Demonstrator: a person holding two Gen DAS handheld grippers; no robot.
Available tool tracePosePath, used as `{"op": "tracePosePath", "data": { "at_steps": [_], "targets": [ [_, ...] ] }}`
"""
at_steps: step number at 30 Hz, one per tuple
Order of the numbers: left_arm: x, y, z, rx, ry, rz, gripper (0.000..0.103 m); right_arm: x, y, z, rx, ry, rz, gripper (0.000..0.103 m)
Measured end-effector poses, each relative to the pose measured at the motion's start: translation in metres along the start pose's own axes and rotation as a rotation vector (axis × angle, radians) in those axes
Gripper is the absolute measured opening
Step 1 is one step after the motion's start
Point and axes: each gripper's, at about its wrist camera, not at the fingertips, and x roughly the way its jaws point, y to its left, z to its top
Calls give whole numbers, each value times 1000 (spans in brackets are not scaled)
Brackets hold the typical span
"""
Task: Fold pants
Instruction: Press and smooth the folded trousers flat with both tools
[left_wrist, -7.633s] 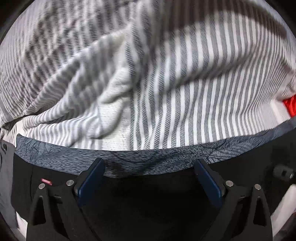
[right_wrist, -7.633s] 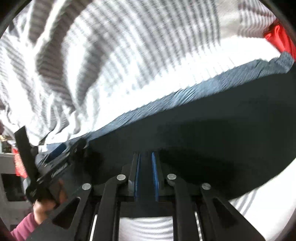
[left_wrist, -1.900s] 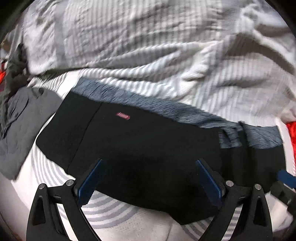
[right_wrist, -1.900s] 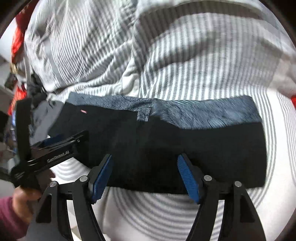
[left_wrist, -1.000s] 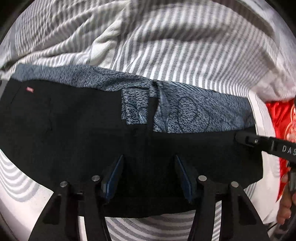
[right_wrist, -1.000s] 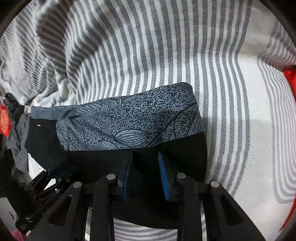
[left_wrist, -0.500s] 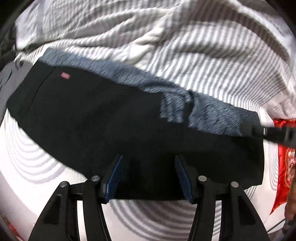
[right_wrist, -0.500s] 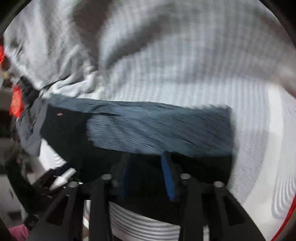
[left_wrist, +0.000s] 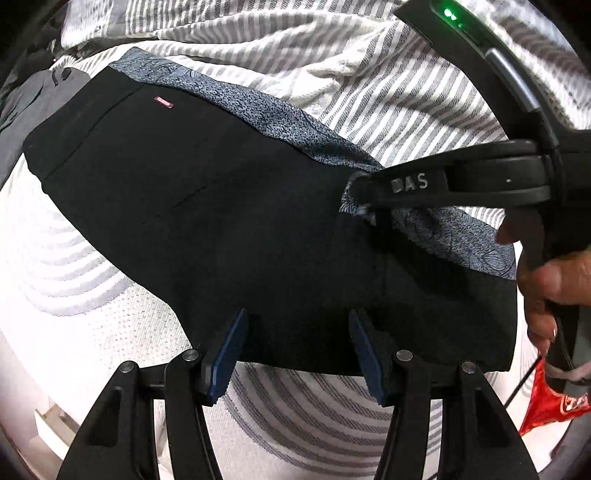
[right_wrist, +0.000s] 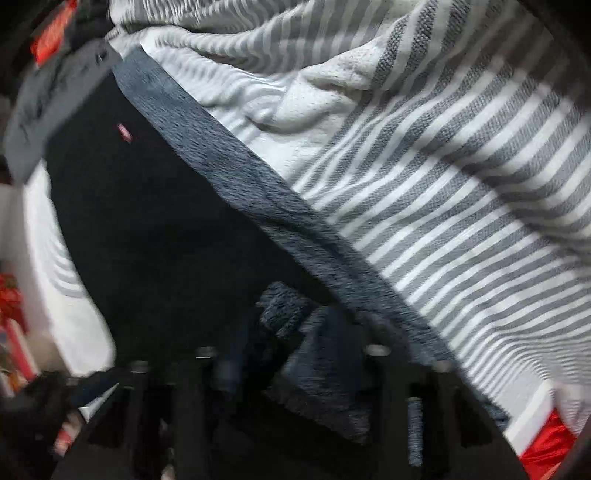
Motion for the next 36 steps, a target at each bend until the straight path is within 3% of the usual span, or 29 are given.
{"op": "tracePosePath", "data": {
  "at_steps": [2, 8, 10, 13, 17, 24, 27, 29, 31, 32, 33, 36],
  "targets": [
    [-3, 1, 0, 3, -8, -4, 59, -4, -11, 3, 62, -9, 43, 9],
    [4, -1, 9, 25, 6, 31, 59, 11, -29, 17, 159, -5, 89, 9],
    [2, 0, 9, 25, 13, 52, 59, 8, -31, 16, 178, -33, 130, 14],
    [-4, 10, 9, 31, 8, 80, 59, -17, -38, 2, 212, -107, 224, 33],
    [-9, 22, 12, 36, 7, 110, 59, -49, -41, -33, 236, -165, 236, 35],
    [-11, 23, 14, 52, 9, 138, 59, -51, -55, -118, 391, -132, 178, 35],
    [-9, 13, 11, 69, 17, 139, 59, -22, -50, -137, 397, -64, 145, 35],
    [-9, 6, 9, 75, 18, 145, 59, -23, -43, -141, 361, -130, 111, 39],
    [-12, 3, 7, 76, 8, 142, 59, -25, -42, -141, 364, -134, 117, 46],
    [-14, 2, 6, 72, 0, 134, 68, -26, -43, -140, 378, -137, 137, 52],
    [-17, 2, 6, 66, -10, 126, 85, -29, -45, -141, 400, -141, 161, 54],
    [-32, 1, 4, 46, -63, 97, 87, -35, -49, -145, 426, -152, 185, 56]
  ]
}}
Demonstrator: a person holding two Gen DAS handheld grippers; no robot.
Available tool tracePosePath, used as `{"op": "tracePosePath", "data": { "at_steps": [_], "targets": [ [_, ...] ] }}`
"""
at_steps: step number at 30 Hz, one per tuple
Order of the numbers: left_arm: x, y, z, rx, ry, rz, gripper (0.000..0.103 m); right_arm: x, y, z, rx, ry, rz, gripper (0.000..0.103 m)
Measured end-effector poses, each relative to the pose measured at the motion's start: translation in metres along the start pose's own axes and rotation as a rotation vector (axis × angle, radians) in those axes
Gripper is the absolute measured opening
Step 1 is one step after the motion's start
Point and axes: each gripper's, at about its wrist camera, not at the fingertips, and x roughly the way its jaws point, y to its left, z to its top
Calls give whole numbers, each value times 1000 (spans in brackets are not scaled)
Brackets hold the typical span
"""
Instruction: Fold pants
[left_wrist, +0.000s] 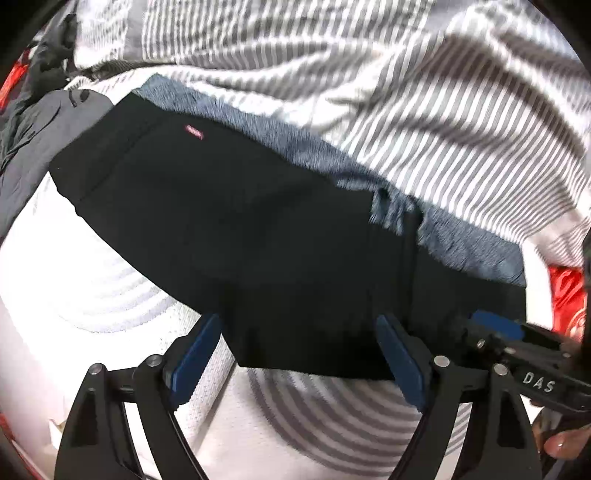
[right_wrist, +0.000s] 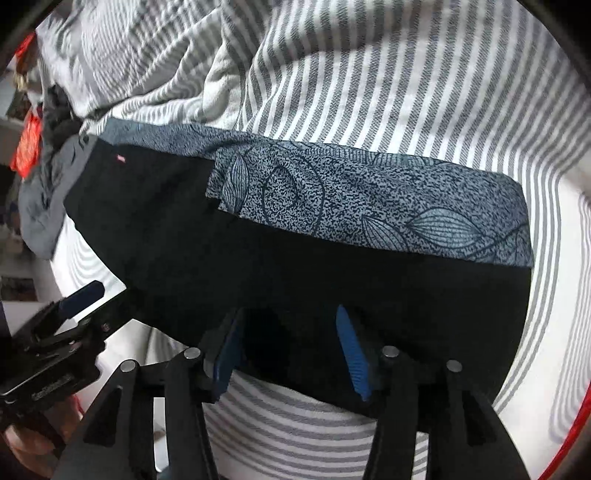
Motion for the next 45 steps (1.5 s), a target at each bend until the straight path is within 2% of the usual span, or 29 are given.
{"op": "tracePosePath", "data": {
  "at_steps": [5, 11, 18, 25, 28, 37, 45],
  "targets": [
    [-1, 1, 5, -1, 11, 15, 87, -9, -2, -15, 33, -23, 16, 65],
    [6, 4, 9, 7, 30, 4, 87, -20, -1, -24, 66, -41, -8, 76],
    [11, 15, 16, 48, 60, -28, 87, -24, 16, -27, 139, -74, -78, 78],
    [0, 61, 38, 72, 53, -46, 87, -13, 61, -29, 177, -71, -118, 78],
    [-4, 95, 51, 36, 41, -33, 87, -1, 87, -23, 171, -51, -109, 78],
    [-6, 198, 79, -159, 5, 5, 87, 31, 166, 15, 55, -9, -90, 78],
    [13, 249, 96, -311, 22, -61, 87, 51, 203, 45, -25, 12, -107, 78]
  ]
}}
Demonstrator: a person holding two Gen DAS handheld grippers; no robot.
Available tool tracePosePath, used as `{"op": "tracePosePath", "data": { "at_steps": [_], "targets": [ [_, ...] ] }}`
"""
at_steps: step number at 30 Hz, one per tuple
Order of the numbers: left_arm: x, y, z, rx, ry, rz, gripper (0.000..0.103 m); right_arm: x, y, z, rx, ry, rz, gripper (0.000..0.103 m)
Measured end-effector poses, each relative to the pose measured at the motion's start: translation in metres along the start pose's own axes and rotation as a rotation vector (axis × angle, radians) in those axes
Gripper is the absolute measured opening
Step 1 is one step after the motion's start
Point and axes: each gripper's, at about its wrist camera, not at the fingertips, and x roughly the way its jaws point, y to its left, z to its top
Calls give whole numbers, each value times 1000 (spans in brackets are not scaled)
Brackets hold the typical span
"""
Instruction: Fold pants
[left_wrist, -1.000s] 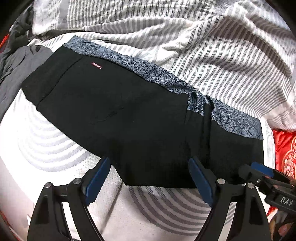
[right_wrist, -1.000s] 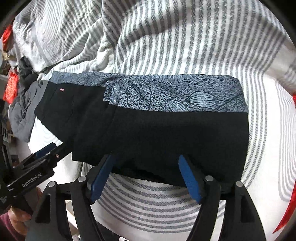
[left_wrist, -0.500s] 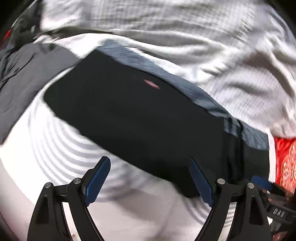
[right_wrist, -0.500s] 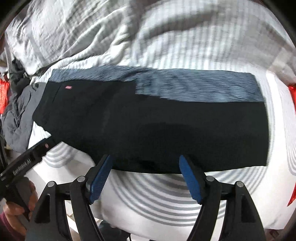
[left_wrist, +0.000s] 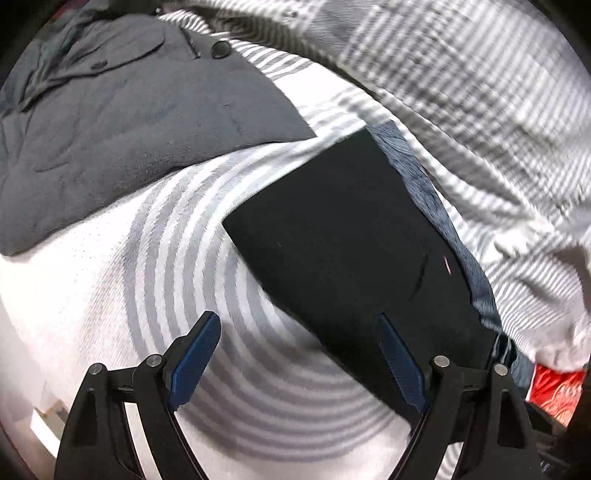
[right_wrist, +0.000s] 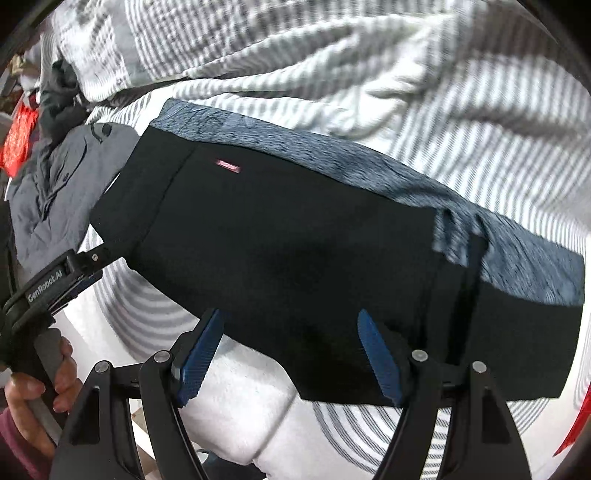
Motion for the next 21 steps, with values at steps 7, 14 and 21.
{"op": "tracePosePath", "data": {
  "at_steps": [7, 14, 21],
  "targets": [
    [22, 7, 14, -67, 22, -83, 87, 13, 12, 7, -20, 33, -5, 78],
    [23, 16, 20, -192, 44, -281, 87, 15, 12, 11, -21, 39, 0, 78],
    [32, 11, 23, -214, 37, -318, 86, 12, 11, 17, -18, 28, 15, 78]
  ]
}}
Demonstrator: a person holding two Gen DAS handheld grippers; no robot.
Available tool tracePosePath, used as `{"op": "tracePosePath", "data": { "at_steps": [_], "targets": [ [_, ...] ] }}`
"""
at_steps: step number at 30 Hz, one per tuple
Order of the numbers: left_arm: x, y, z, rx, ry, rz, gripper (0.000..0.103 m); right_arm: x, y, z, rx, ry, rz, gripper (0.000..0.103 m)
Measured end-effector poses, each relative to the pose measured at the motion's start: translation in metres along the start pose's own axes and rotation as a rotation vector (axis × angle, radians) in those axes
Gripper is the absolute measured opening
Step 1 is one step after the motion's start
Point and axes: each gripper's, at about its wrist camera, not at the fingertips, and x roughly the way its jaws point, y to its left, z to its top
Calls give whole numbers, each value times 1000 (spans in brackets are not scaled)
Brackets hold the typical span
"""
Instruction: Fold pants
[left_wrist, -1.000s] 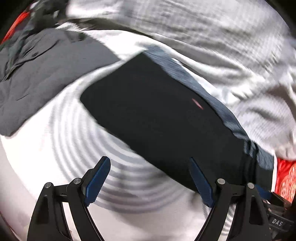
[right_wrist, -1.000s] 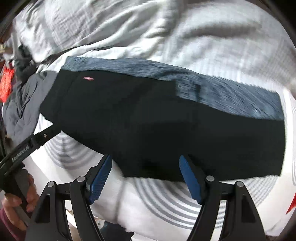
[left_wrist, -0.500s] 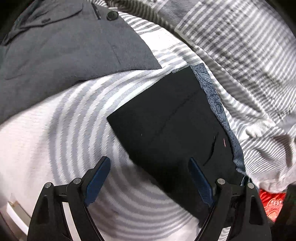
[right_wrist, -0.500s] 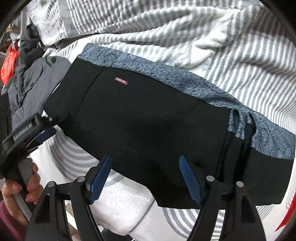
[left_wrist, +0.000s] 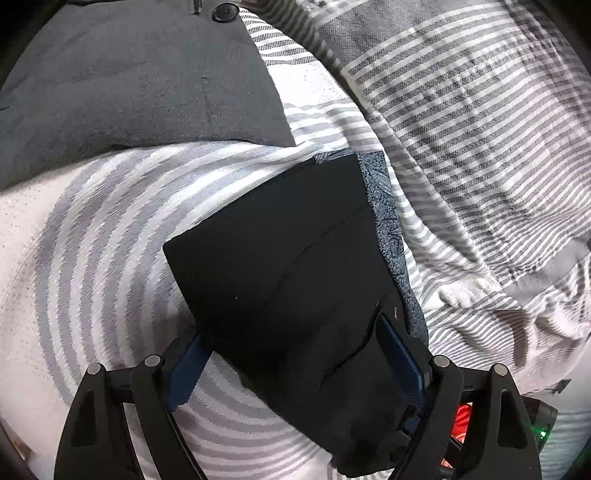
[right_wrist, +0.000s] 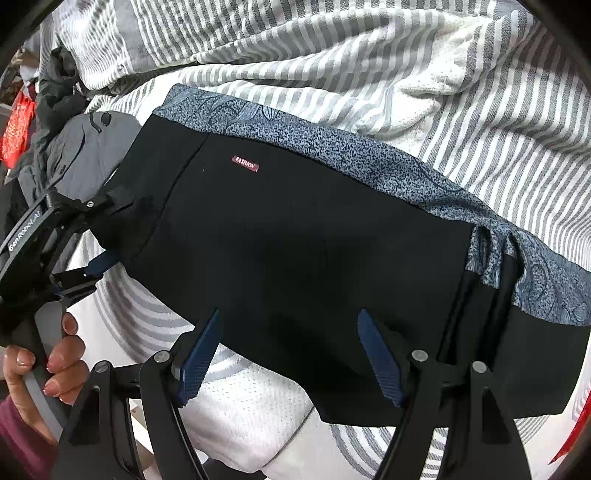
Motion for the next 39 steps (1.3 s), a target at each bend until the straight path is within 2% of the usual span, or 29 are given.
{"op": "tracePosePath", "data": {
  "at_steps": [1, 4, 5, 9, 12, 14, 18, 24, 33, 39],
  "targets": [
    [0, 0, 0, -1, -3, 3, 83, -1, 0, 1, -2, -5, 5, 78],
    [-1, -1, 0, 25, -7, 27, 60, -3, -1, 4, -1, -11, 20, 78],
    [0, -1, 0, 43, 1, 49, 45, -3, -1, 5, -1, -12, 23, 78],
    [-2, -9, -2, 127, -16, 105, 35, -8, -1, 16, -6, -21, 39, 78],
    [-4, -31, -10, 261, -58, 173, 30, -16, 0, 32, -7, -29, 72, 78],
    [-5, -46, -17, 344, -85, 216, 30, -21, 3, 43, -10, -27, 104, 78],
    [-6, -59, -24, 441, -115, 266, 30, -32, 15, 78, -17, -2, 193, 78],
    [-6, -63, -28, 502, -131, 285, 30, -17, 61, 137, -46, 135, 298, 80],
    [-7, -66, -33, 550, -152, 285, 30, 34, 150, 172, -219, 321, 217, 82],
    [-8, -67, -36, 570, -162, 284, 30, 75, 188, 171, -356, 457, 49, 82]
  ]
}}
